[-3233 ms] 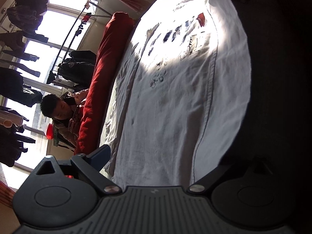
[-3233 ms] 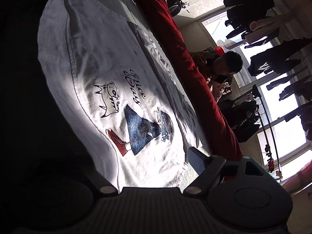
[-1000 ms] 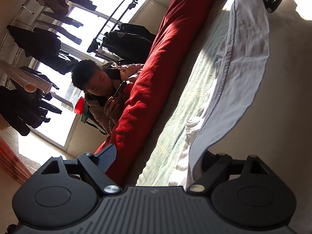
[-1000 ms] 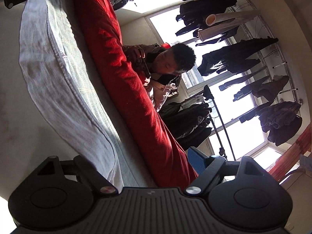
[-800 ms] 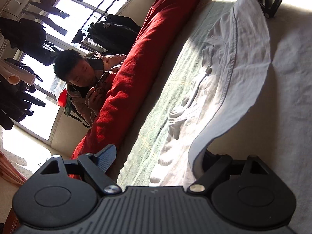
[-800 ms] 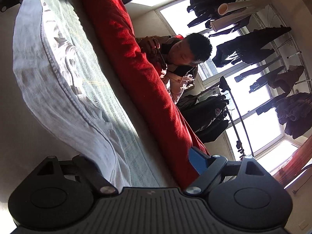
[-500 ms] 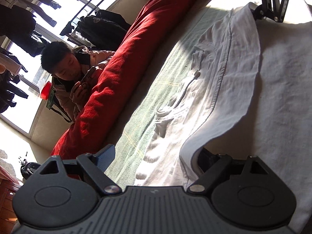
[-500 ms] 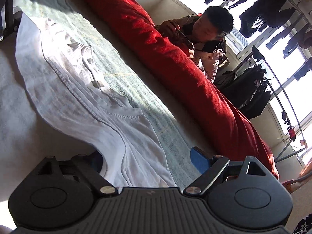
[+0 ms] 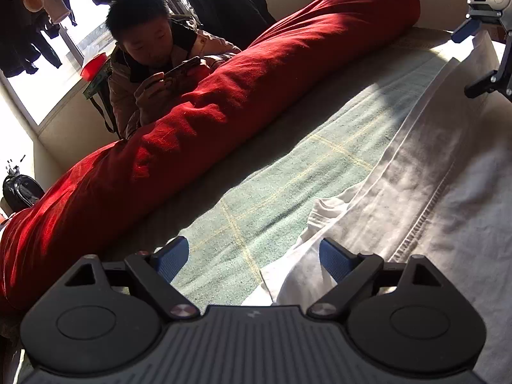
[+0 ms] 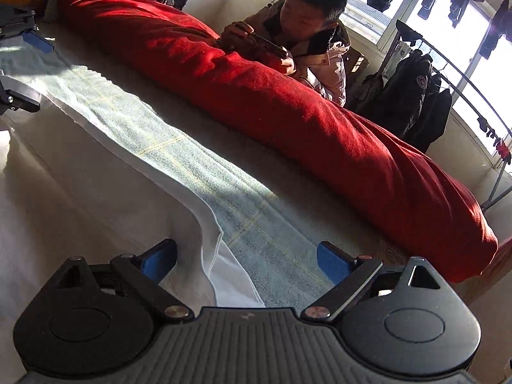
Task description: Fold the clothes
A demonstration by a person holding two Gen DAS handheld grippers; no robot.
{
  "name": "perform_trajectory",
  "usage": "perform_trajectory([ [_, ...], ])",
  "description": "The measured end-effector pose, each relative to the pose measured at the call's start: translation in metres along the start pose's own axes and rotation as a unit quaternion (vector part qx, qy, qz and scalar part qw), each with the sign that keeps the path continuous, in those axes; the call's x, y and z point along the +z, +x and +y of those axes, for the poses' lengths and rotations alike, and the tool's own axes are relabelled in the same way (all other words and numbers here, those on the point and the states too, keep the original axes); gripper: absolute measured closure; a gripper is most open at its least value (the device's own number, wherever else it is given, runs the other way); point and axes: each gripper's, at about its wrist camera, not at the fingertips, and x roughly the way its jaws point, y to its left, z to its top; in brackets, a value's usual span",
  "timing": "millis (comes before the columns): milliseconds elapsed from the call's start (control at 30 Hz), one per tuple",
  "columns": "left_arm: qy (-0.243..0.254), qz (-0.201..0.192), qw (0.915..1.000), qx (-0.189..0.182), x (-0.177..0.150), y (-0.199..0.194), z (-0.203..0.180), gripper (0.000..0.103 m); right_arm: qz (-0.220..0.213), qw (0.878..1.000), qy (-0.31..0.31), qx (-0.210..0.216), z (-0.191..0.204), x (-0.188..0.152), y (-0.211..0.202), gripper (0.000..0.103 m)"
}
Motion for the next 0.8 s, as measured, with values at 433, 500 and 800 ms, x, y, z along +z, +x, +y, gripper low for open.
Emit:
perform_trajectory([
  [433, -0.092, -0.023, 0.9953, -0.021, -0.046, -0.062, 0.03, 0.013, -0.012, 0.987, 0.15, 0.05, -0.053, -0.042, -0.042, 0.011],
  [500, -0.11, -0.014, 0.9932, -0.037, -0.06, -0.074, 0.027, 0.013, -0.007, 0.981, 0.18, 0.07, -0.061, -0.053, -0.05, 0.018],
  [800, -0.257, 0.027, 0.9564, -0.137, -0.1, -0.091, 0.037, 0.013, 0.017, 0.934, 0.317, 0.162, -0.089, -0.093, -0.048, 0.044],
])
